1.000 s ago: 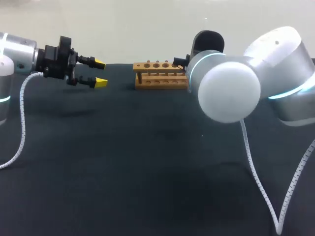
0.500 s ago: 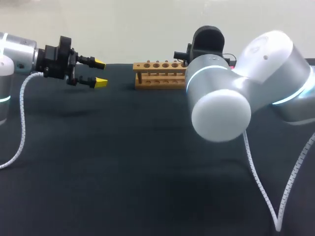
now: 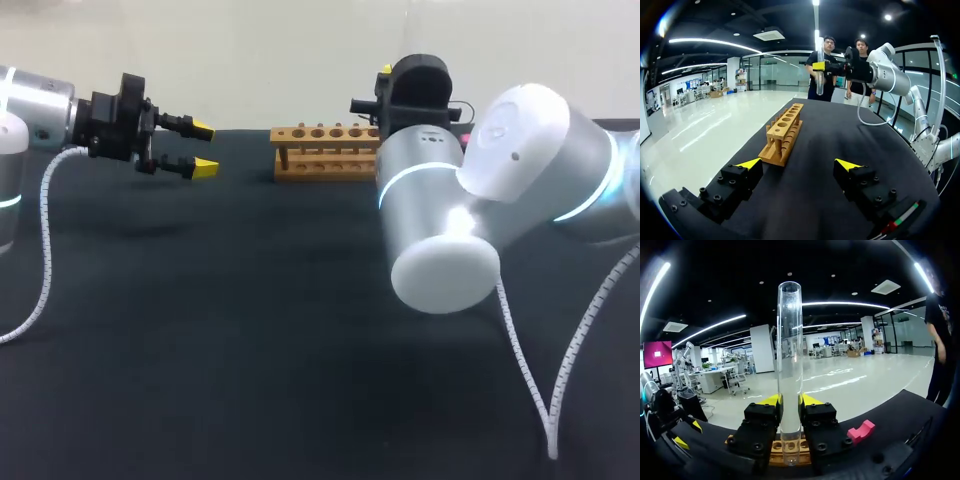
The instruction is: Grasp the test tube, adjust it, and insert it.
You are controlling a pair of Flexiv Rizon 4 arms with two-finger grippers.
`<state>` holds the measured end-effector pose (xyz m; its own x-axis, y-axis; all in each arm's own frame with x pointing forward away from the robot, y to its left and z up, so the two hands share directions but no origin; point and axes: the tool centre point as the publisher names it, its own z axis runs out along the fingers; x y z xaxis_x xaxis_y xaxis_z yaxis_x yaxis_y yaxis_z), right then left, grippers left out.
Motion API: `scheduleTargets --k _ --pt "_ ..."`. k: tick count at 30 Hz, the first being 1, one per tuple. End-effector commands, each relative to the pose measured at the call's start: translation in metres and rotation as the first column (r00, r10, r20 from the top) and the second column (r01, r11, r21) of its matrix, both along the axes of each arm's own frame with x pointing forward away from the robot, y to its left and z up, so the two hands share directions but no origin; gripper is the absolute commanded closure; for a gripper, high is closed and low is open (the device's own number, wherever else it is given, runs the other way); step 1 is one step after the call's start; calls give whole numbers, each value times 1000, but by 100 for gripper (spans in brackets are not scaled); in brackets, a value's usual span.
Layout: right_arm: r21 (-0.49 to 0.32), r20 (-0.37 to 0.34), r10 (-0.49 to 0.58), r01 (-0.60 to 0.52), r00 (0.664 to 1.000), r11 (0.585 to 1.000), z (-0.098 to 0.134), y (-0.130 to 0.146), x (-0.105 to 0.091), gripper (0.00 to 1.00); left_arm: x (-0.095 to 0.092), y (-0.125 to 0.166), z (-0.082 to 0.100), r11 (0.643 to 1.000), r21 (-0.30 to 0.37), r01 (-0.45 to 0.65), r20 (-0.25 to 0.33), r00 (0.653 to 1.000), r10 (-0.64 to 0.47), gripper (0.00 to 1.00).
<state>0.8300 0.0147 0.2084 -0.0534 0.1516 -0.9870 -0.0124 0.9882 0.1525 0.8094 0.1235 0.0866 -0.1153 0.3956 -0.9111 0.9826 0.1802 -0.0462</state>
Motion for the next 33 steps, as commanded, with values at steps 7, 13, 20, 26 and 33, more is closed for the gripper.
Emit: scheduleTargets --k 7,13,20,26,33 --pt "-14 58 36 -36 998 999 -7 13 23 100 0 0 -1 1000 -2 0 3 1000 0 0" --pt "-5 70 59 -59 996 998 -11 17 33 100 0 0 -1 1000 -2 0 3 1000 0 0" --pt "-14 71 84 -84 994 996 -20 19 42 100 0 0 -1 1000 -2 0 3 1000 0 0" --pt "-36 79 104 -101 991 994 -27 20 49 100 0 0 -1 1000 -2 0 3 1000 0 0" --pt "-62 88 117 -112 989 992 -35 18 56 100 0 0 -1 1000 -2 0 3 1000 0 0"
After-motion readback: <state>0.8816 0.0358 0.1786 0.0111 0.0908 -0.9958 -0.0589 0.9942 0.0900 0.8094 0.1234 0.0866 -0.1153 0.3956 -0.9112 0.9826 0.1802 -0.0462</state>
